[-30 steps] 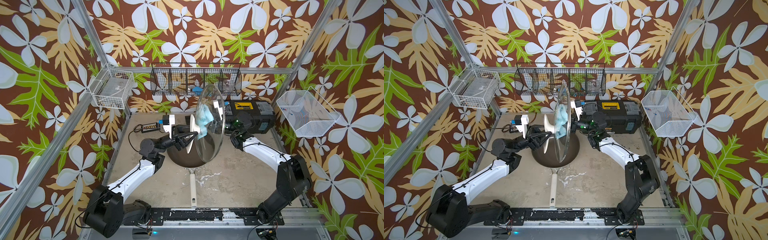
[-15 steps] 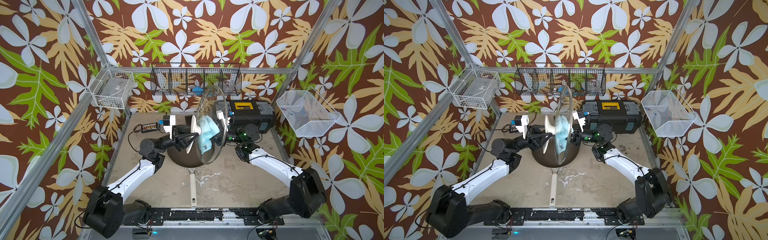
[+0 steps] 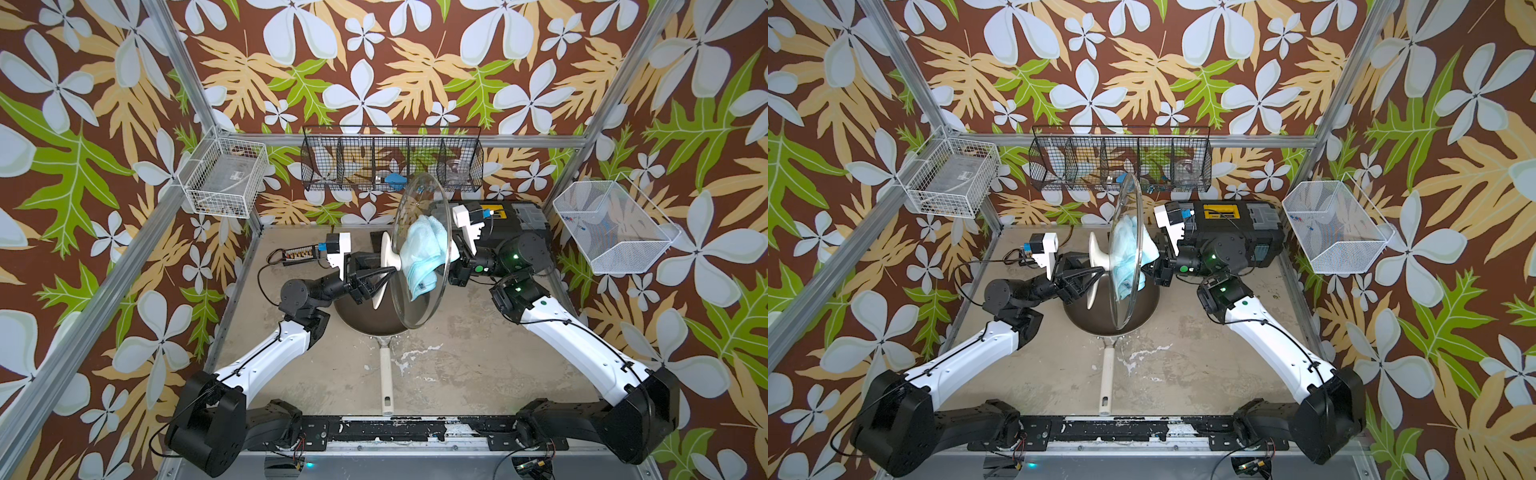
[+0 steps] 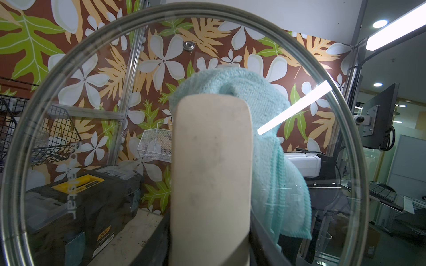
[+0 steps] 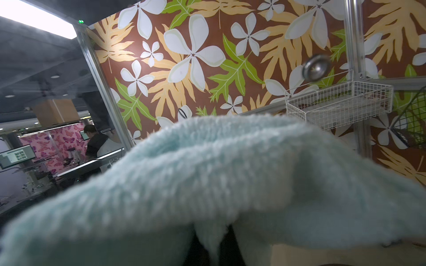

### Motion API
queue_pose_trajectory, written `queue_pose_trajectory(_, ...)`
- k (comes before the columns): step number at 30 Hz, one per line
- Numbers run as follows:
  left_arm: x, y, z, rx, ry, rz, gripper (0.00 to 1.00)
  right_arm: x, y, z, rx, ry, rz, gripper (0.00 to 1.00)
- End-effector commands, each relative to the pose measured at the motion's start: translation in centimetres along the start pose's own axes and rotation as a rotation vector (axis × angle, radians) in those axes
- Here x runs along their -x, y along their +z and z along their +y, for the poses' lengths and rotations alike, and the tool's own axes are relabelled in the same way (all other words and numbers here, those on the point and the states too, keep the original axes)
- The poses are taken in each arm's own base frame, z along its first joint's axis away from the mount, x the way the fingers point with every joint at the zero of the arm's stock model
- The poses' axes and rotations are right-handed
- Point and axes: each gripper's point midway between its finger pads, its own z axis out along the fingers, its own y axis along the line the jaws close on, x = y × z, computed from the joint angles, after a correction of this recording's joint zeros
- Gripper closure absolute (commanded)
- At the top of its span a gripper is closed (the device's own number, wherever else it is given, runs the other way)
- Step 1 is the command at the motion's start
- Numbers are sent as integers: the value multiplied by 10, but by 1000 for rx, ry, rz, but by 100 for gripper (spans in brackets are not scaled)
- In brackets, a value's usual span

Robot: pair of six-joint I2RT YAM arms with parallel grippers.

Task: Wipe the pot lid with a cloth
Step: Wipe the pot lid.

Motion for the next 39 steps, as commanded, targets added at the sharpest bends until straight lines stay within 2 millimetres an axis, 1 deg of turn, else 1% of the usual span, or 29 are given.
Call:
queue_pose_trajectory(1, 21, -1, -12, -10, 108, -72, 100, 1, -7, -39, -157, 22, 6, 100)
queue_pose_trajectory(4, 12, -2, 5, 80, 103, -32, 100, -6, -22, -74, -311, 69, 39, 100)
queue_pose_trajectory(6, 6, -4, 15, 140, 110, -1, 100, -16, -34, -95, -413, 100, 76, 100)
queue_pose_trajectory(10, -3, -11, 34, 256, 115, 47, 100, -40, -58, -122, -576, 127, 156, 100)
queue_pose_trajectory(12, -8, -14, 44, 317, 116, 89, 100, -52, -69, -130, -649, 124, 205, 100)
queue_pose_trajectory(15, -13, -16, 56, 386, 132, 153, 100, -66, -83, -137, -724, 113, 263, 100)
queue_pose_trajectory(18, -21, -19, 64, 432, 146, 241, 100, -79, -94, -139, -755, 110, 306, 100)
queue_pose_trajectory(21, -28, -23, 70, 477, 173, 337, 100, -87, -109, -145, -811, 105, 345, 100)
queue_pose_trajectory(25, -35, -32, 75, 521, 216, 444, 100, -91, -130, -151, -880, 93, 392, 100)
queue_pose_trajectory(27, -37, -33, 73, 514, 235, 484, 100, -90, -141, -154, -913, 88, 409, 100)
queue_pose_trajectory(29, -42, -34, 72, 494, 252, 531, 100, -85, -148, -156, -944, 74, 421, 100)
queue_pose_trajectory(33, -50, -39, 77, 502, 277, 602, 100, -76, -152, -151, -969, 55, 432, 100)
queue_pose_trajectory(39, -62, -48, 81, 483, 378, 681, 100, -61, -155, -139, -994, 10, 431, 100)
